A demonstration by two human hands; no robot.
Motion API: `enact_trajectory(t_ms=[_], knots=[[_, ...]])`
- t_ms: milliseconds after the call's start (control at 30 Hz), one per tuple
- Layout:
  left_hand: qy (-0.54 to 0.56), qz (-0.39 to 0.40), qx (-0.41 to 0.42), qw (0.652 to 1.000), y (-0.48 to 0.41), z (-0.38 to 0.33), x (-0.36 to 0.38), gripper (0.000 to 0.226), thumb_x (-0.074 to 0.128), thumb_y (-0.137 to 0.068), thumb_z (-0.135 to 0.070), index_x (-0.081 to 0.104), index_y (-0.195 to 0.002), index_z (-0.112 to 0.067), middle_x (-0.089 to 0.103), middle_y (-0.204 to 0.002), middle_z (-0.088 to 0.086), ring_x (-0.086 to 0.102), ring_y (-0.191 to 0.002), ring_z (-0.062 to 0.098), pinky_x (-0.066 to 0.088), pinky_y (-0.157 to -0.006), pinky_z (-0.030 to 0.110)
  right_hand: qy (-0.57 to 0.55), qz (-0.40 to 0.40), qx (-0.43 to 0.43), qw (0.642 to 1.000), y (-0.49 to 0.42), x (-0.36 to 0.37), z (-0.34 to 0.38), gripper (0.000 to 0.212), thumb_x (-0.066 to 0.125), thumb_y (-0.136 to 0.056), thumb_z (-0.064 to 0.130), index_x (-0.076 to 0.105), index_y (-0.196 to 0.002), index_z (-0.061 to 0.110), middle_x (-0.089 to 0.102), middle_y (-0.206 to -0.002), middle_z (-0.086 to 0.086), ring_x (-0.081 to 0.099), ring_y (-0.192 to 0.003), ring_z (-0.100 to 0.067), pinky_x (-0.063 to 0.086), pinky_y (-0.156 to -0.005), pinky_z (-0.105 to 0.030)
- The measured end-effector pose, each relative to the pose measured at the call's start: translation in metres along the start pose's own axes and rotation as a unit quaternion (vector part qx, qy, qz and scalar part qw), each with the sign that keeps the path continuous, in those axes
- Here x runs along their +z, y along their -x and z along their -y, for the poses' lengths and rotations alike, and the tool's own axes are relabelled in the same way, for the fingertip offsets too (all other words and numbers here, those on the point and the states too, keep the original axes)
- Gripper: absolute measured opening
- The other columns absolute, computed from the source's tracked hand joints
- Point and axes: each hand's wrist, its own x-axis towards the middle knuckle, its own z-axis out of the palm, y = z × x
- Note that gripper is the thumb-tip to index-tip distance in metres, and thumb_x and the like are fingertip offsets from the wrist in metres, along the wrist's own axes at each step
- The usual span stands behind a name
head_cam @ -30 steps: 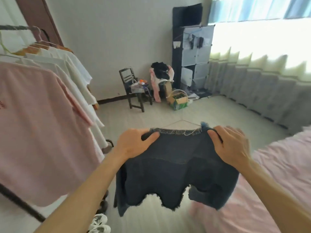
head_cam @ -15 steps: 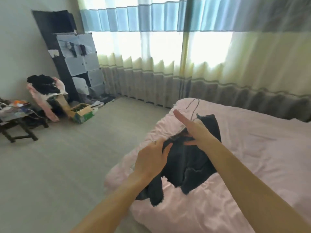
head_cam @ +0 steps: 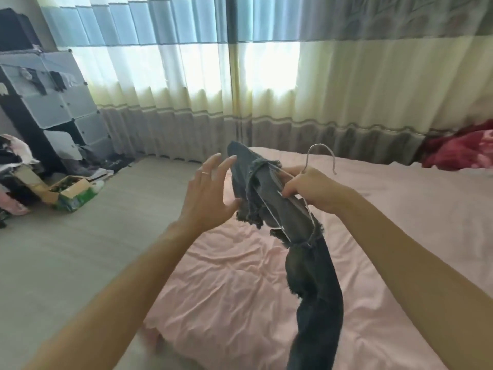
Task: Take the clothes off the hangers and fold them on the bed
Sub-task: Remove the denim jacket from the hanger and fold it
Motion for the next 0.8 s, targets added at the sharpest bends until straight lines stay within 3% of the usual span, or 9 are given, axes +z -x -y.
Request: enact_trajectory(t_ms=[67, 133, 200, 267, 367, 433, 500, 633, 800], knots=[[-0.046, 0.011, 0.067, 0.997, -0.018, 0.003, -0.002, 0.092, 0.068, -0.075, -0.055, 0.027, -0.154, -0.031, 0.025, -0.16, 0.011, 0.032, -0.141, 0.034, 0.028, -0.112, 0.051, -0.028, 0.025, -0.017, 0.999, 0.003, -0.009, -0.007, 0.041, 0.054, -0.072, -0.008, 0.064, -0.112, -0.008, 0.062, -0.092, -0.014, 0.059, -0.085, -0.024, 0.049, -0.072, -0.034], [-0.077, 0.019, 0.126, 0.989, -0.031, 0.006, -0.004, 0.082, 0.056, -0.079, -0.061, 0.033, -0.151, -0.031, 0.029, -0.159, 0.009, 0.032, -0.141, 0.033, 0.025, -0.115, 0.054, -0.049, 0.044, -0.024, 0.998, 0.006, -0.016, -0.012, 0.041, 0.047, -0.079, -0.018, 0.063, -0.116, -0.01, 0.061, -0.093, -0.016, 0.058, -0.083, -0.024, 0.051, -0.063, -0.024], [-0.096, 0.004, 0.189, 0.977, -0.042, 0.009, -0.004, 0.066, 0.049, -0.084, -0.062, 0.048, -0.139, -0.025, 0.043, -0.15, 0.004, 0.037, -0.14, 0.03, 0.027, -0.113, 0.053, -0.075, 0.072, -0.025, 0.994, 0.003, -0.026, -0.019, 0.041, 0.046, -0.08, -0.018, 0.067, -0.113, -0.006, 0.059, -0.092, -0.018, 0.057, -0.077, -0.025, 0.049, -0.056, -0.022], [-0.09, -0.007, 0.225, 0.97, -0.054, 0.012, -0.001, 0.051, 0.045, -0.088, -0.06, 0.057, -0.117, -0.019, 0.061, -0.127, 0.004, 0.052, -0.124, 0.029, 0.035, -0.104, 0.047, -0.098, 0.1, -0.016, 0.99, -0.008, -0.033, -0.025, 0.043, 0.054, -0.074, -0.012, 0.075, -0.106, 0.006, 0.063, -0.094, -0.02, 0.061, -0.08, -0.029, 0.054, -0.063, -0.028], [-0.037, 0.053, 0.189, 0.98, -0.076, 0.02, 0.023, 0.044, 0.038, -0.093, -0.057, 0.053, -0.104, -0.017, 0.068, -0.091, 0.008, 0.063, -0.087, 0.033, 0.04, -0.072, 0.038, -0.097, 0.099, 0.001, 0.99, -0.043, -0.042, -0.041, 0.045, 0.057, -0.065, -0.003, 0.075, -0.105, 0.007, 0.064, -0.094, -0.021, 0.062, -0.08, -0.028, 0.054, -0.065, -0.029], [0.006, 0.093, 0.159, 0.983, -0.088, 0.035, 0.055, 0.04, 0.042, -0.095, -0.053, 0.054, -0.106, -0.016, 0.069, -0.092, 0.01, 0.061, -0.085, 0.032, 0.029, -0.064, 0.033, -0.087, 0.092, 0.023, 0.992, -0.076, -0.041, -0.058, 0.041, 0.053, -0.073, -0.007, 0.074, -0.106, 0.005, 0.067, -0.092, -0.017, 0.064, -0.075, -0.023, 0.054, -0.064, -0.027], [0.036, 0.116, 0.138, 0.983, -0.101, 0.055, 0.096, 0.036, 0.045, -0.096, -0.05, 0.058, -0.11, -0.019, 0.07, -0.099, 0.009, 0.06, -0.089, 0.029, 0.028, -0.066, 0.031, -0.063, 0.072, 0.05, 0.994, -0.117, -0.039, -0.081, 0.04, 0.055, -0.074, -0.004, 0.073, -0.107, 0.008, 0.071, -0.092, -0.008, 0.066, -0.076, -0.017, 0.054, -0.066, -0.027], [0.079, 0.235, 0.059, 0.967, -0.126, 0.11, 0.213, 0.026, 0.047, -0.102, -0.045, 0.057, -0.113, -0.024, 0.069, -0.105, 0.006, 0.063, -0.098, 0.029, 0.045, -0.076, 0.037, 0.035, 0.004, 0.119, 0.992, -0.215, -0.034, -0.152, 0.029, 0.062, -0.082, 0.0, 0.072, -0.1, 0.02, 0.07, -0.086, 0.001, 0.065, -0.08, -0.013, 0.052, -0.065, -0.022], [0.098, 0.346, -0.037, 0.932, -0.131, 0.171, 0.388, 0.029, 0.042, -0.103, -0.048, 0.057, -0.116, -0.027, 0.064, -0.113, 0.005, 0.059, -0.108, 0.028, 0.045, -0.081, 0.037, 0.154, -0.075, 0.175, 0.97, -0.334, 0.001, -0.283, 0.022, 0.063, -0.088, 0.01, 0.072, -0.098, 0.028, 0.067, -0.093, 0.005, 0.061, -0.092, -0.013, 0.043, -0.076, -0.022]])
